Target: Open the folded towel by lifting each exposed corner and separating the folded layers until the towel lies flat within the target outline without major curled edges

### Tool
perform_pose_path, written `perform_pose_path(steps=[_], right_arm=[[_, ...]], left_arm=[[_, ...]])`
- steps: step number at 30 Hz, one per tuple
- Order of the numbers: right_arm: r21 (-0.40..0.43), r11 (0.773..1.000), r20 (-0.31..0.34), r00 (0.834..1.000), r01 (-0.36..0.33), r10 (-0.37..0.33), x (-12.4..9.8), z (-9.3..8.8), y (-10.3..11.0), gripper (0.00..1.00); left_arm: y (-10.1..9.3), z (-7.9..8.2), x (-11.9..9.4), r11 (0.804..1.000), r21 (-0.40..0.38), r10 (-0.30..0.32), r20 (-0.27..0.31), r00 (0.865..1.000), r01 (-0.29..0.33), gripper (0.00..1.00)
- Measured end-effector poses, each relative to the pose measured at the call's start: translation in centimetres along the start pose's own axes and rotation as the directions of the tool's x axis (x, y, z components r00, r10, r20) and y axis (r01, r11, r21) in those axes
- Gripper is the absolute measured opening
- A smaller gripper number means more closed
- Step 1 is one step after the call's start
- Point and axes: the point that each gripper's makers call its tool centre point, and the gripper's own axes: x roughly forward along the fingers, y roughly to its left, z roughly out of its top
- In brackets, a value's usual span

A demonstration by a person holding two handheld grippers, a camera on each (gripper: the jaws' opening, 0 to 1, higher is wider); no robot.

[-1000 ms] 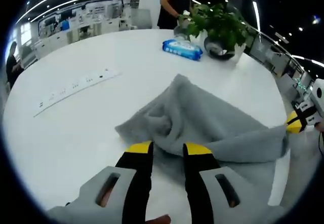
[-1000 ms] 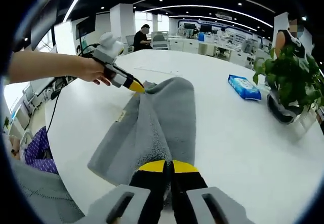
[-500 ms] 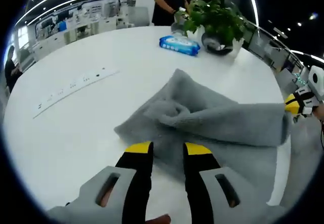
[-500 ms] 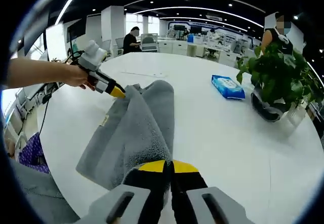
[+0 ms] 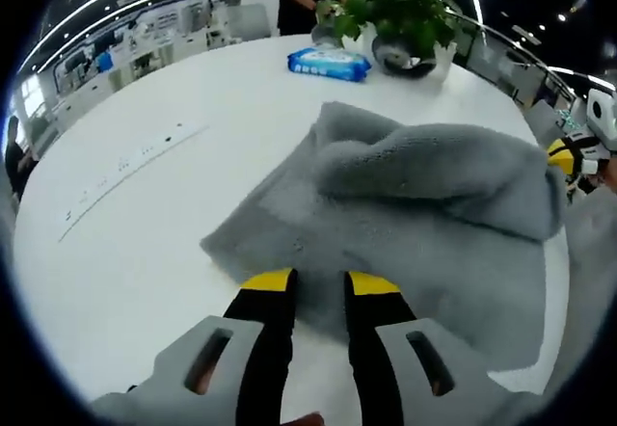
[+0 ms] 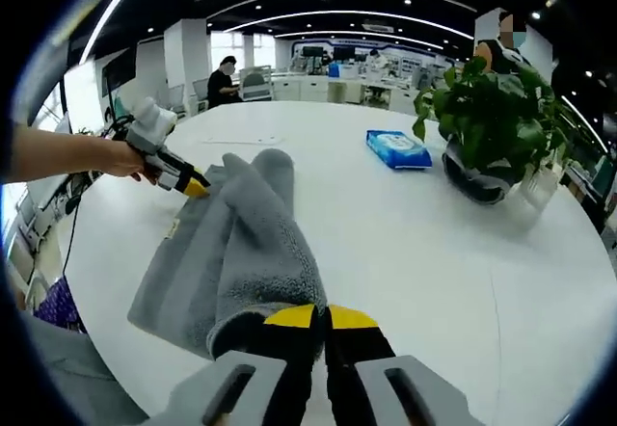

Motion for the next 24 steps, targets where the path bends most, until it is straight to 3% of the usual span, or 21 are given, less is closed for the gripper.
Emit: perform_pose_path(steps=[12, 24], right_arm=[[0.026, 0.999, -0.053, 0.998, 0.043, -0.042, -0.4, -3.4, -1.4, 0.00], [0.037, 0.997, -0.073, 0.995, 0.070, -0.067, -0.8, -4.3, -2.4, 0.00]], left_arm=[[0.4, -0.2, -0.2, 1.000, 0.012, -0.009, -0.005, 1.000, 0.009, 0.16], [2.5, -1.0, -1.1, 0.998, 0.055, 0.021, -0.057, 0.998, -0.018, 0.15]])
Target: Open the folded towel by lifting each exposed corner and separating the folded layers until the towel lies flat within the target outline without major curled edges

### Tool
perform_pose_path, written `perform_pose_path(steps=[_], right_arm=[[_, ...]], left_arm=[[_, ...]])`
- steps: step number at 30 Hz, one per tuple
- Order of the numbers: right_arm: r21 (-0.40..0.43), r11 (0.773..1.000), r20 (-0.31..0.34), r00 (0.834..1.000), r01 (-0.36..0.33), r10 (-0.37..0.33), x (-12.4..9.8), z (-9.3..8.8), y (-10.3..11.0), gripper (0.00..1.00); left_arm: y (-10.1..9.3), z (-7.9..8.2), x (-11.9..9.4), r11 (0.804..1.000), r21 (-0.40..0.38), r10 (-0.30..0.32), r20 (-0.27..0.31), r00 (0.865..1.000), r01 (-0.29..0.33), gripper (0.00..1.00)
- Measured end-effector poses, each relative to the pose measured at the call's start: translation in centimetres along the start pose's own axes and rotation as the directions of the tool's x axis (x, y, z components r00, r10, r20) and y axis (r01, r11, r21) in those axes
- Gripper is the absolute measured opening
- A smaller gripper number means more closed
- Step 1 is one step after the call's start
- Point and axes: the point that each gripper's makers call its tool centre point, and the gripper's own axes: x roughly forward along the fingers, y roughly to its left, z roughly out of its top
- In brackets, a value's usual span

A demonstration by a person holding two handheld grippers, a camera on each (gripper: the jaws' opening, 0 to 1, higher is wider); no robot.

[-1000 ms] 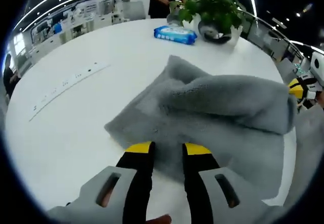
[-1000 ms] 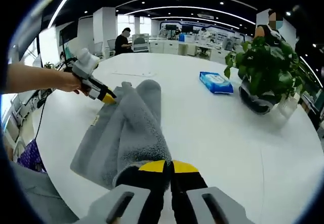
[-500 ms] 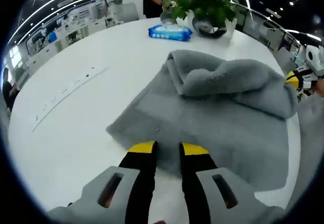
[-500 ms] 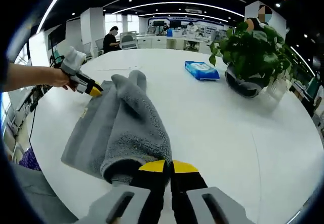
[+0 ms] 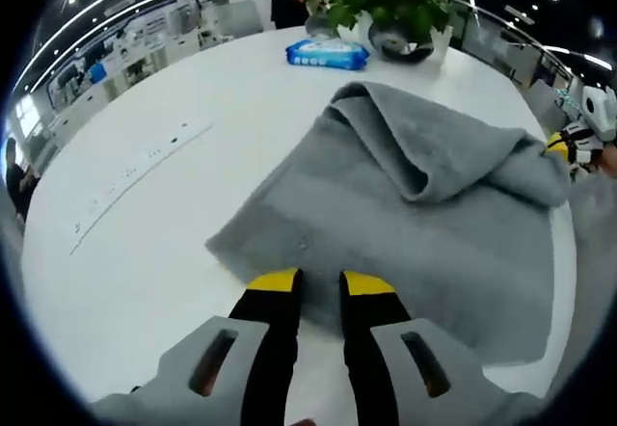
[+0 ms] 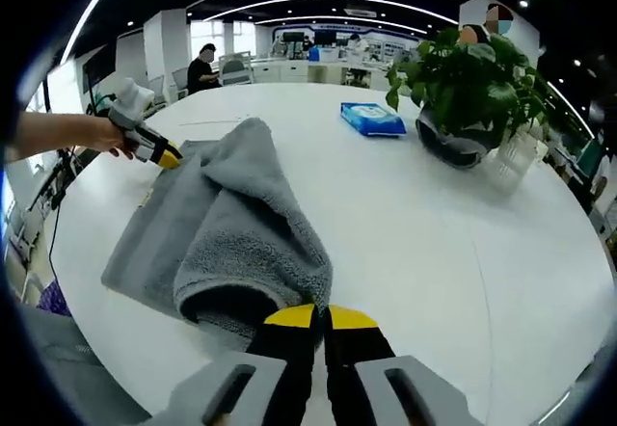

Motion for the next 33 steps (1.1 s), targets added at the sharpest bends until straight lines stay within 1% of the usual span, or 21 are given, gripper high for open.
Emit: perform_pose_path(steps=[3, 5, 6, 8, 12, 17, 20, 21, 24, 25, 28, 29, 31, 33], right_arm=[[0.002, 1.000, -0.004, 1.000, 0.005, -0.005, 0.0, -0.3, -0.2, 0.00], [0.001, 1.000, -0.009, 1.000, -0.004, 0.004, -0.1, -0.4, 0.0, 0.00], [0.013, 1.000, -0.010, 1.000, -0.020, 0.020, -0.1, -0.5, 0.4, 0.00], [-0.007, 1.000, -0.017, 1.000, -0.020, 0.020, 0.1, -0.8, 0.7, 0.00], [-0.039, 0.999, -0.034, 0.999, -0.031, 0.030, 0.2, -1.0, 1.3, 0.00], [-0.022, 0.998, -0.032, 0.998, -0.061, 0.060, -0.1, -1.2, 2.1, 0.00], [-0.029, 0.996, -0.030, 0.996, -0.085, 0.084, -0.3, -1.3, 2.8, 0.00], [-0.037, 0.996, -0.022, 0.996, -0.084, 0.083, -0.3, -1.2, 2.8, 0.00], [-0.111, 0.992, 0.016, 0.998, -0.054, 0.056, -0.3, 0.1, 2.6, 0.02], [-0.124, 0.991, 0.020, 0.998, -0.053, 0.056, -0.3, 0.4, 2.7, 0.02], [-0.145, 0.987, 0.032, 0.997, -0.068, 0.074, -0.1, 1.8, 3.2, 0.03], [-0.158, 0.985, 0.046, 0.996, -0.068, 0.077, 0.0, 2.5, 3.4, 0.04], [-0.167, 0.983, 0.060, 0.994, -0.078, 0.089, 0.3, 3.5, 3.8, 0.05], [-0.183, 0.978, 0.061, 0.992, -0.095, 0.107, 0.9, 4.4, 4.6, 0.07]], left_arm=[[1.2, -0.5, -0.5, 1.000, 0.017, 0.016, -0.025, 1.000, -0.016, 0.15], [1.9, -0.8, -0.8, 1.000, 0.015, 0.022, -0.038, 0.999, -0.021, 0.15], [1.9, -0.9, -0.9, 1.000, 0.012, 0.019, -0.040, 0.999, -0.018, 0.15], [2.1, -1.0, -0.9, 1.000, 0.015, 0.016, -0.047, 0.999, -0.015, 0.15], [2.2, -1.0, -0.9, 0.998, 0.059, 0.026, -0.068, 0.997, -0.022, 0.15], [2.7, -1.1, -0.9, 0.997, 0.072, 0.035, -0.073, 0.997, -0.030, 0.15], [2.7, -1.2, -1.0, 0.996, 0.082, 0.042, -0.076, 0.996, -0.036, 0.15], [2.7, -1.2, -1.1, 0.996, 0.082, 0.043, -0.073, 0.996, -0.037, 0.14], [2.6, -1.2, -1.1, 0.996, 0.080, 0.051, -0.070, 0.996, -0.045, 0.14], [2.6, -1.2, -1.1, 0.996, 0.078, 0.052, -0.068, 0.996, -0.047, 0.14], [2.6, -1.2, -1.1, 0.997, 0.056, 0.054, -0.065, 0.996, -0.050, 0.14], [2.6, -1.2, -1.1, 0.997, 0.051, 0.055, -0.065, 0.996, -0.052, 0.14], [2.7, -1.2, -1.0, 0.997, 0.047, 0.056, -0.066, 0.996, -0.053, 0.14], [2.7, -1.3, -1.0, 0.998, 0.041, 0.054, -0.066, 0.996, -0.052, 0.14]])
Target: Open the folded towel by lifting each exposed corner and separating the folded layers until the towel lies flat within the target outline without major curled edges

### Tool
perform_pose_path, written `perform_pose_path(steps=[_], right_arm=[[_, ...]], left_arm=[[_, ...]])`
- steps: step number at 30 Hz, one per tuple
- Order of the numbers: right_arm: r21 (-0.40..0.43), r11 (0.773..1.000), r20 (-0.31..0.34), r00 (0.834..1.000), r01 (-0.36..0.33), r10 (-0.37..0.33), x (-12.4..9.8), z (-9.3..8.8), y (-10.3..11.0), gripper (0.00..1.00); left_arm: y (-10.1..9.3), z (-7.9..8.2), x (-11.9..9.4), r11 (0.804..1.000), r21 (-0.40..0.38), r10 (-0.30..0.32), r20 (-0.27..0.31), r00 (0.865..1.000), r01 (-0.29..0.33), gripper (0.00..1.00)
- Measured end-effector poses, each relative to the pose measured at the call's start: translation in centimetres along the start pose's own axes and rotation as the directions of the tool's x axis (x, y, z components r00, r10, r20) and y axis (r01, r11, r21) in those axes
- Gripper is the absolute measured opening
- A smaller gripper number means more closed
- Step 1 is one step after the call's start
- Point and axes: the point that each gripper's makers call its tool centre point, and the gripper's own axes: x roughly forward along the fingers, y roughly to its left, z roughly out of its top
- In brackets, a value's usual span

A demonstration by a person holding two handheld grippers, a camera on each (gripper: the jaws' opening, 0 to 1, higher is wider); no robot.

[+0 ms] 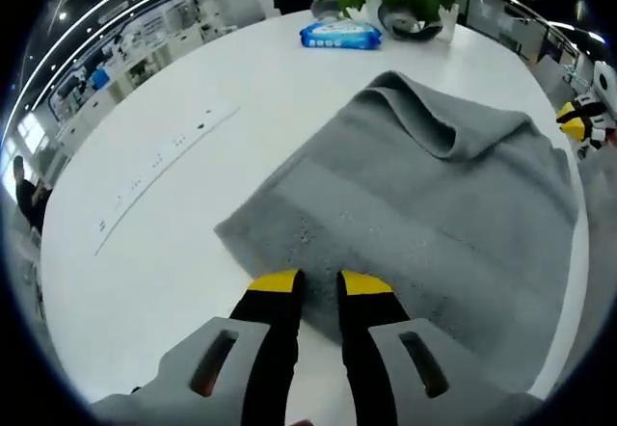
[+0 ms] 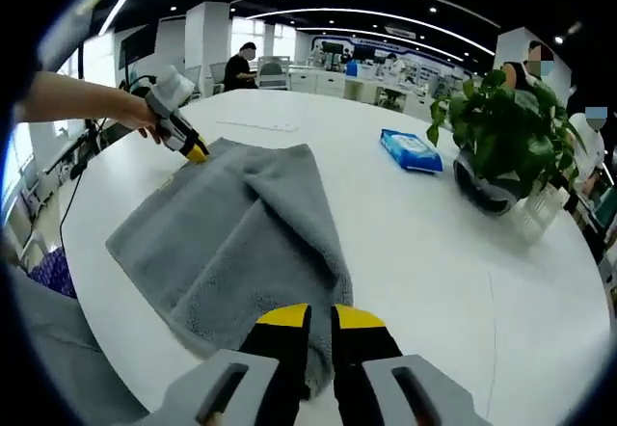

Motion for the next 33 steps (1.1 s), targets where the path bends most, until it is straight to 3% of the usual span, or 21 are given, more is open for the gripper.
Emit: perform_pose_path(steps=[10, 18, 24, 33], right_arm=[[-0.173, 0.981, 0.023, 0.995, -0.092, 0.097, 5.4, 5.3, 3.7, 0.17], [-0.291, 0.945, 0.034, 0.985, -0.150, 0.167, 9.5, 9.1, 6.6, 0.14], [-0.319, 0.933, 0.046, 0.980, -0.167, 0.192, 11.7, 10.3, 7.4, 0.13], [-0.342, 0.917, 0.024, 0.974, -0.204, 0.225, 14.7, 9.7, 8.1, 0.13]], left_arm=[[0.3, 0.0, 0.2, 0.999, -0.042, -0.016, 0.016, 1.000, 0.017, 0.14], [0.2, 0.0, 0.2, 0.999, -0.049, -0.008, 0.033, 0.999, 0.010, 0.13], [0.3, 0.0, 0.3, 0.998, -0.063, -0.018, 0.029, 0.999, 0.020, 0.13], [0.3, 0.2, 0.6, 0.997, -0.073, -0.011, 0.026, 1.000, 0.013, 0.13]])
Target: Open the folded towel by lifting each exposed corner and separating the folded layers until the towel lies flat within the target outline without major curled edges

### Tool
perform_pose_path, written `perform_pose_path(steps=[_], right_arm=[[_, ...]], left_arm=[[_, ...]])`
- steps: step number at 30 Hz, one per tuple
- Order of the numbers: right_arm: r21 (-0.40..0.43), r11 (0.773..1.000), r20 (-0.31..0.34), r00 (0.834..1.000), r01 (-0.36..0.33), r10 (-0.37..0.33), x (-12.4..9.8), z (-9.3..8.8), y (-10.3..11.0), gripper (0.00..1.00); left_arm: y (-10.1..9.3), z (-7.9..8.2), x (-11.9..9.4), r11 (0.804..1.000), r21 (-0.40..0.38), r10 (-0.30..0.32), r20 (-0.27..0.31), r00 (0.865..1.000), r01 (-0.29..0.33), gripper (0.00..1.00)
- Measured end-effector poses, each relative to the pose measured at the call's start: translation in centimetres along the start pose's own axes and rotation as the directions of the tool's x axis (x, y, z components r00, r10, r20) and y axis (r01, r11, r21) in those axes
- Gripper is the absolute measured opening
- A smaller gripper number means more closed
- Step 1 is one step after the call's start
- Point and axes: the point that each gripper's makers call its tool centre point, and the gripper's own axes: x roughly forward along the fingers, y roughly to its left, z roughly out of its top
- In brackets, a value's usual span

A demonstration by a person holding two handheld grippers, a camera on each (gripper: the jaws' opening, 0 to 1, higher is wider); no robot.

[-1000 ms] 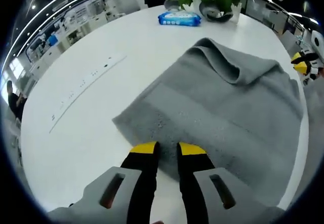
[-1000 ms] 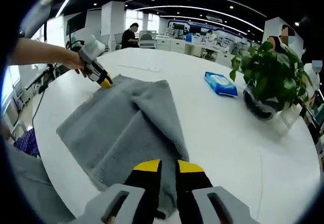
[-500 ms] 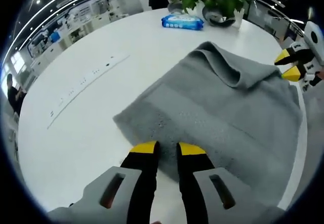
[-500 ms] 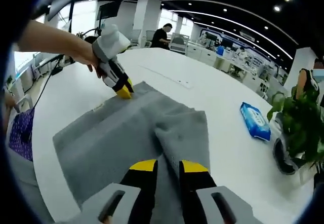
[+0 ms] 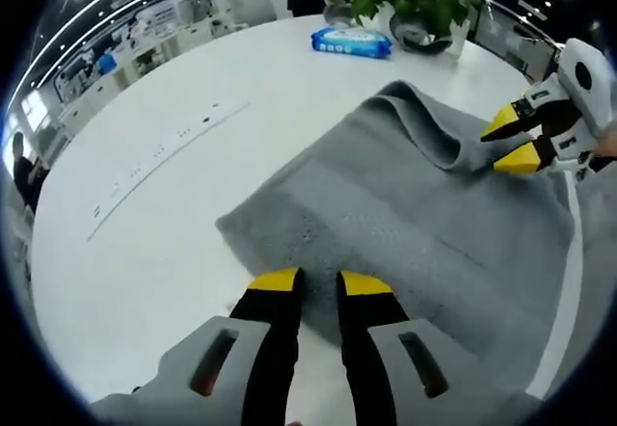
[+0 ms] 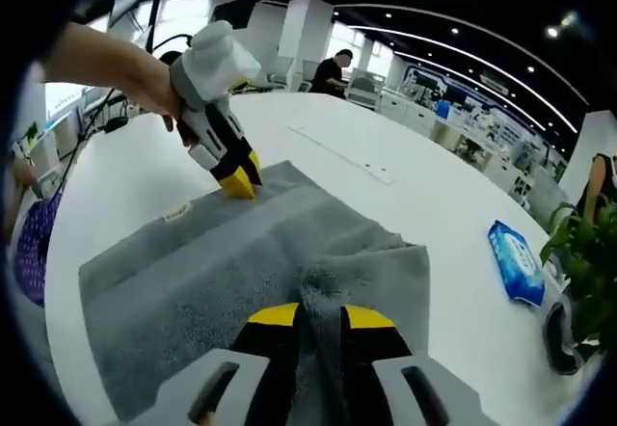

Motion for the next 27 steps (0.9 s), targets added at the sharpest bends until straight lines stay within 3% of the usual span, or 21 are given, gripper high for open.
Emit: perform_pose_path(steps=[5, 12, 19, 27], right_arm=[[-0.040, 0.999, -0.027, 1.000, 0.010, -0.011, 1.0, -1.1, -0.3, 0.07], [-0.069, 0.997, -0.019, 0.999, 0.025, -0.026, 0.4, -1.2, -1.3, 0.01], [-0.071, 0.994, 0.007, 0.996, 0.086, -0.086, -1.2, -0.6, -4.7, 0.01], [-0.066, 0.986, -0.005, 0.988, 0.155, -0.156, -2.0, -1.7, -9.5, 0.01]], left_arm=[[-0.1, 0.1, 0.1, 1.000, 0.004, 0.012, -0.008, 1.000, -0.012, 0.13], [-0.1, 0.1, 0.1, 1.000, 0.001, 0.025, -0.009, 1.000, -0.025, 0.13], [-0.1, 0.0, 0.1, 1.000, -0.004, 0.021, -0.018, 1.000, -0.022, 0.13], [0.0, 0.0, 0.2, 1.000, -0.011, 0.016, -0.019, 1.000, -0.016, 0.13]])
